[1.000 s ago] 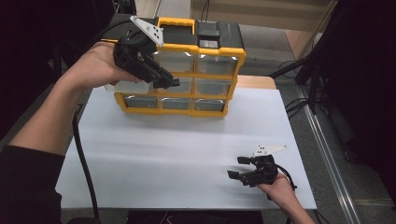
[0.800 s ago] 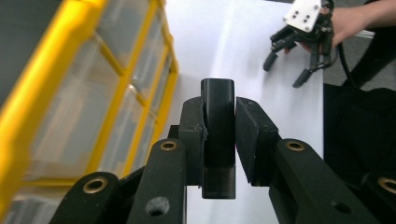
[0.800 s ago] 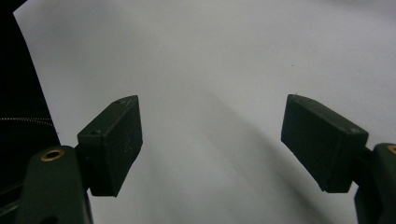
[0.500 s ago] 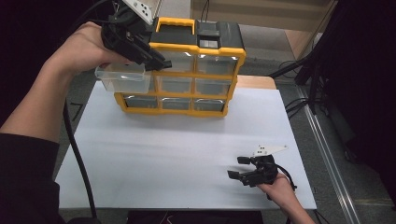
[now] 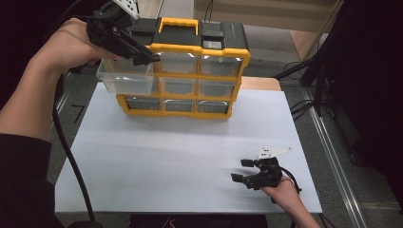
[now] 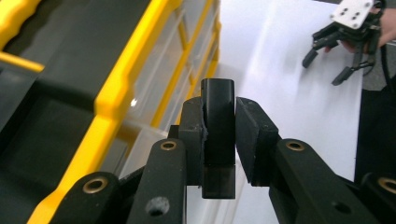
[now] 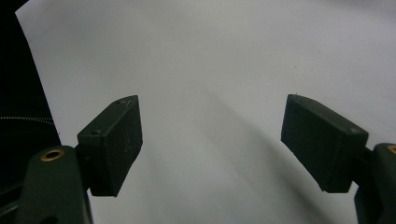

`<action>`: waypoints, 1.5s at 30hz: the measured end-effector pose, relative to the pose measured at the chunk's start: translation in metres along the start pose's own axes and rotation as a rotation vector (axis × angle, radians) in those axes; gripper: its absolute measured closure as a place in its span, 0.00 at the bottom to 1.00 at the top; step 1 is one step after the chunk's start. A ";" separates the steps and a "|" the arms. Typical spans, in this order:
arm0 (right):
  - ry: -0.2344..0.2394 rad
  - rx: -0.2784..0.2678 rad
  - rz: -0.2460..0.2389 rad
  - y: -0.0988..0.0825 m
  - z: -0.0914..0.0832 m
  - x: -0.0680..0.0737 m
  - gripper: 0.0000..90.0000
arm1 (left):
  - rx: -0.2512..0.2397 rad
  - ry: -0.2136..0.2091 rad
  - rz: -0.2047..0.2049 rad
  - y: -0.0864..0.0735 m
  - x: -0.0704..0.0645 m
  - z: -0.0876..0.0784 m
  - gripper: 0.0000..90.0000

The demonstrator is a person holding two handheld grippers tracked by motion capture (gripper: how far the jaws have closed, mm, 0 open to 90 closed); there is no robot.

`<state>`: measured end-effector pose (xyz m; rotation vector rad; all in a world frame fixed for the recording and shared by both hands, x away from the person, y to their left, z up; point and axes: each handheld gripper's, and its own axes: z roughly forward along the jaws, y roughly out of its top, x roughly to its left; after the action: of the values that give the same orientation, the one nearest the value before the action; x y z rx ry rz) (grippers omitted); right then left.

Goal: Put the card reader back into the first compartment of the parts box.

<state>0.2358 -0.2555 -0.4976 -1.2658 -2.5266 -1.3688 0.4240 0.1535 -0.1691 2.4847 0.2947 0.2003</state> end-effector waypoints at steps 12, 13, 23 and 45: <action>0.000 0.002 0.001 0.000 0.000 0.000 0.21 | 0.001 0.074 -0.048 -0.020 0.015 -0.012 0.83; 0.000 0.002 0.001 0.000 0.000 0.000 0.21 | 0.001 0.074 -0.048 -0.020 0.015 -0.012 0.83; -0.001 -0.004 0.005 0.000 0.000 0.000 0.21 | 0.002 0.106 -0.074 -0.034 0.024 -0.011 0.83; 0.003 -0.009 0.002 0.000 -0.001 0.001 0.21 | 0.040 0.087 -0.113 -0.049 0.028 0.010 0.82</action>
<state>0.2352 -0.2553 -0.4968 -1.2660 -2.5194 -1.3820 0.4452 0.1931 -0.2046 2.4945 0.4782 0.2583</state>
